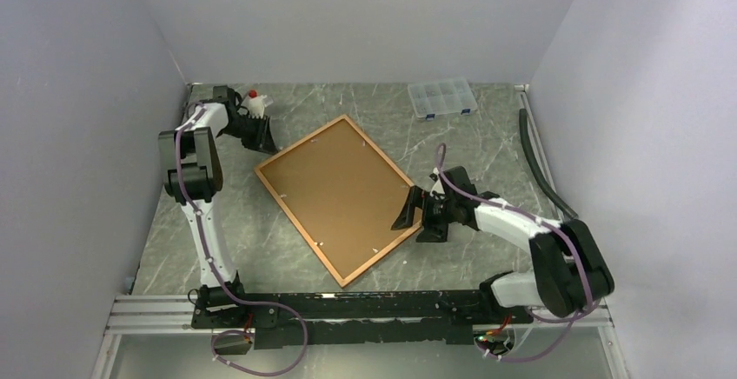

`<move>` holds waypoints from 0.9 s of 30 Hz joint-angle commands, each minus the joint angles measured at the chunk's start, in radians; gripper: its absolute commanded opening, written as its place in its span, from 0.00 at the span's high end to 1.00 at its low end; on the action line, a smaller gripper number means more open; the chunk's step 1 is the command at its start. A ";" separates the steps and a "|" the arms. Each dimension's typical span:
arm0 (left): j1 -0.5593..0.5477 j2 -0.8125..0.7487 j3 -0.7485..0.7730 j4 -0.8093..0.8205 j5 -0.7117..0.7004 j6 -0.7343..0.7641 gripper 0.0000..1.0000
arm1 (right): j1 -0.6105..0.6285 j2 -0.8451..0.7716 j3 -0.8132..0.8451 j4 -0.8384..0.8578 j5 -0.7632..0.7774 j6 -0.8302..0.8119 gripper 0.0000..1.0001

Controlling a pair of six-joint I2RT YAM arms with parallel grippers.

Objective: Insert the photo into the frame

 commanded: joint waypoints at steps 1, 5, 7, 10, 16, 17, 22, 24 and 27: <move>-0.017 -0.075 -0.147 -0.076 0.024 0.112 0.75 | -0.017 0.113 0.088 0.089 0.006 -0.049 0.03; -0.015 -0.169 -0.306 -0.093 -0.012 0.217 0.76 | -0.034 0.173 0.168 0.089 0.040 -0.090 0.03; -0.015 -0.202 -0.368 -0.123 -0.022 0.271 0.77 | -0.042 0.198 0.223 0.069 0.062 -0.123 0.03; -0.016 -0.254 -0.444 -0.190 -0.029 0.355 0.78 | -0.056 0.238 0.282 0.052 0.089 -0.163 0.03; -0.008 -0.330 -0.550 -0.299 -0.037 0.461 0.78 | -0.111 0.328 0.384 0.012 0.137 -0.229 0.03; -0.007 -0.338 -0.557 -0.315 -0.032 0.474 0.77 | -0.123 0.335 0.400 -0.003 0.158 -0.239 0.04; 0.024 -0.395 -0.574 -0.380 0.002 0.500 0.75 | -0.146 0.267 0.472 -0.072 0.319 -0.257 0.04; 0.049 -0.410 -0.550 -0.372 -0.002 0.472 0.75 | -0.143 0.244 0.495 -0.086 0.339 -0.243 0.04; 0.100 -0.405 -0.483 -0.346 0.029 0.388 0.72 | -0.111 0.225 0.526 -0.084 0.360 -0.213 0.04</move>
